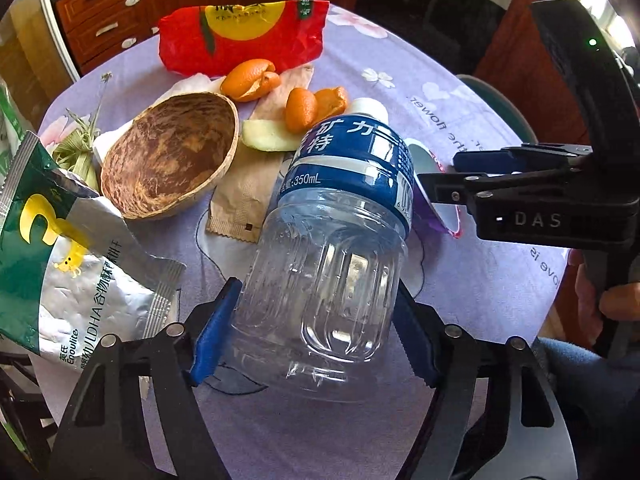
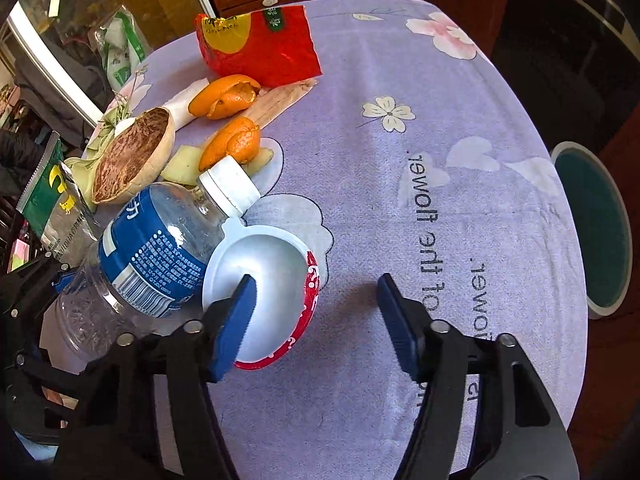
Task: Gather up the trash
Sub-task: 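Grasp the plastic water bottle with the left tool while the right tool grasps the yogurt cup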
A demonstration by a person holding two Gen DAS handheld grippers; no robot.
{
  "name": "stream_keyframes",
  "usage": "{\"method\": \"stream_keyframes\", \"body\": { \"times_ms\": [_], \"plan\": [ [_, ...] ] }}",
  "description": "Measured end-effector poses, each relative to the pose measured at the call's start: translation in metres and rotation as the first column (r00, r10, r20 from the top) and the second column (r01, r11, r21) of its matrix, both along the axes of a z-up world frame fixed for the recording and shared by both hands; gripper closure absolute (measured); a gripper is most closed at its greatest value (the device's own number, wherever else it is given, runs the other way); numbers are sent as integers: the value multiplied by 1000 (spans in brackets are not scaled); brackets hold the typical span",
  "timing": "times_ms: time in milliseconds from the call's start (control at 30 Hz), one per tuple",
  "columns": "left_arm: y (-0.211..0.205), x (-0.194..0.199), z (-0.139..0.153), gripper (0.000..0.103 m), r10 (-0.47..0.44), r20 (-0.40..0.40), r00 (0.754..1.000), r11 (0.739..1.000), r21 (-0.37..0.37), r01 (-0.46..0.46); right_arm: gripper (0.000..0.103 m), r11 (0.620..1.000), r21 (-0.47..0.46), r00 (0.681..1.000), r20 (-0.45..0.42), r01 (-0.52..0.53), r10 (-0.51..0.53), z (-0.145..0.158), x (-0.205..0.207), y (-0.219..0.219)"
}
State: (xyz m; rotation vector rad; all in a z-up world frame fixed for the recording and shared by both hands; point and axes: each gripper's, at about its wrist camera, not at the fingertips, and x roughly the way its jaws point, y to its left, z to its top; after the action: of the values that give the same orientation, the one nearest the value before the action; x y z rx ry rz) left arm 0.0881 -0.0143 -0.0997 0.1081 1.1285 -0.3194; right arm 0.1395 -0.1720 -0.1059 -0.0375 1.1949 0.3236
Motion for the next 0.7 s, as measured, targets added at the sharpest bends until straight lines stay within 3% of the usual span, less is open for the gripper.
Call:
{"method": "stream_keyframes", "body": {
  "times_ms": [67,100,133,333,700],
  "plan": [
    [-2,-3,3,29,-5,24,1000,1000,12,5,57,1000,-7,1000,12,-13,13,1,-1,4],
    [-3,-4,6,30,-8,37,999,1000,18,7,69,1000,-13,1000,23,-17,17,1,-2,6],
    [-4,-5,8,30,-10,48,999,1000,24,9,89,1000,-9,1000,18,-24,24,1,-2,7],
    [-2,-5,15,30,15,72,997,999,42,-18,97,1000,17,999,43,-10,10,12,-7,4],
    [-7,-13,50,33,20,155,988,999,35,-26,98,999,22,988,144,48,-51,46,-20,-25]
  ]
}}
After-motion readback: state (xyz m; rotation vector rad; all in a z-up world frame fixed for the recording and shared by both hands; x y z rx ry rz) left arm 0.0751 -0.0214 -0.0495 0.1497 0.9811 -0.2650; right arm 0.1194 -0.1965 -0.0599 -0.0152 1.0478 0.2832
